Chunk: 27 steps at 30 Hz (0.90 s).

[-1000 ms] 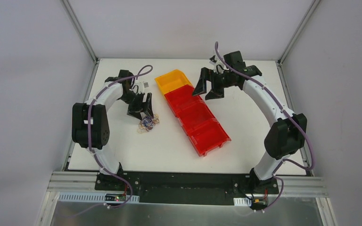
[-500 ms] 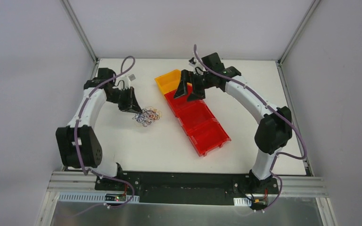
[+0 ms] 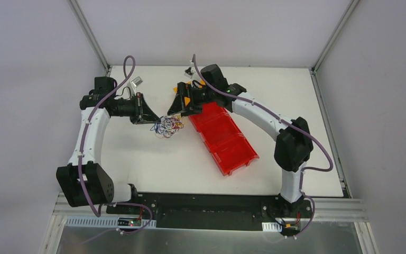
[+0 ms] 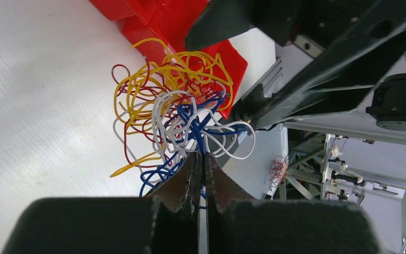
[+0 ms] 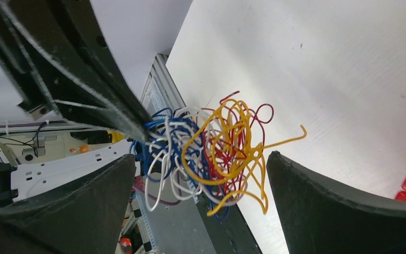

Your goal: Untangle the cables

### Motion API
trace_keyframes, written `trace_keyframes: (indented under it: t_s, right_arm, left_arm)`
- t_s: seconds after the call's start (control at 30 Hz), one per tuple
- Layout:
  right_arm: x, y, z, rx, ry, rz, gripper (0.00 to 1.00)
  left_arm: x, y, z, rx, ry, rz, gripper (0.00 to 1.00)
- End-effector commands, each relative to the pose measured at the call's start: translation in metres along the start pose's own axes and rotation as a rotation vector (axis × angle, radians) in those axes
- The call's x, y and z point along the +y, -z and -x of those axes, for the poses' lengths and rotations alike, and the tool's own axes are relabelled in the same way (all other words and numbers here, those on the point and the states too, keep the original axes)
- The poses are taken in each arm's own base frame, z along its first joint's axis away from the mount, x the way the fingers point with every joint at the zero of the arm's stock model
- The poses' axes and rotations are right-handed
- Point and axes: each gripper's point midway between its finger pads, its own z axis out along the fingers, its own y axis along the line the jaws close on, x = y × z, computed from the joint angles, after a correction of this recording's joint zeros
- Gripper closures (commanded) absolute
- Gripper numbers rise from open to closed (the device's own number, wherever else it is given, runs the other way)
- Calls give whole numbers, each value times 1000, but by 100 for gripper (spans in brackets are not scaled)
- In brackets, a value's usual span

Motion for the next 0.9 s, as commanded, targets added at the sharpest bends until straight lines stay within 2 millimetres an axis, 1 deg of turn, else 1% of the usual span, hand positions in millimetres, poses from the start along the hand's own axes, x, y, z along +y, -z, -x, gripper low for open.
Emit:
trace_keyframes:
  t_s: [0.0,0.03,0.07,0.13,0.17,0.2,0.23,0.27,0.3,0.4,0.5,0.57,0.67,0.8,0.87]
  right_arm:
    - [6,-19,-6,0,17,42,1]
    - [7,-20,-9,10,15,49,1]
    - [11,-20,-11,23,15,68,9]
    - [20,-13,-13,32,28,94,30]
    - [25,-7,-13,24,49,99,47]
    - [24,-1,-15,21,63,92,63]
    - [24,6,-16,11,78,80,83]
    - [22,14,-17,0,87,63,99]
    - [18,23,-19,-6,85,35,100]
    - [5,49,-25,-22,82,-26,100]
    - [-6,72,-34,-26,67,-69,100]
    - [-12,84,-39,-26,50,-84,100]
    - [-11,99,-47,-27,40,-83,100]
    - [-5,117,-53,-41,56,-76,100]
    - [-3,123,-55,-41,55,-75,100]
  left_arm:
    - [-40,13,2,-39,-34,-106,100]
    - [-42,14,2,-43,-36,-108,100]
    - [-42,15,1,-46,-33,-103,100]
    - [-41,18,2,-61,-33,-83,100]
    - [-40,20,3,-73,-33,-71,100]
    - [-40,23,6,-92,-40,-54,100]
    - [-37,27,9,-115,-45,-20,100]
    - [-26,33,15,-152,-51,62,100]
    - [-16,40,21,-188,-59,143,100]
    - [24,68,36,-265,-104,444,100]
    - [63,98,44,-276,-137,712,100]
    - [84,116,46,-256,-162,845,100]
    - [110,135,48,-230,-146,975,100]
    - [143,155,48,-184,-99,1079,100]
    - [159,164,49,-166,-69,1102,100]
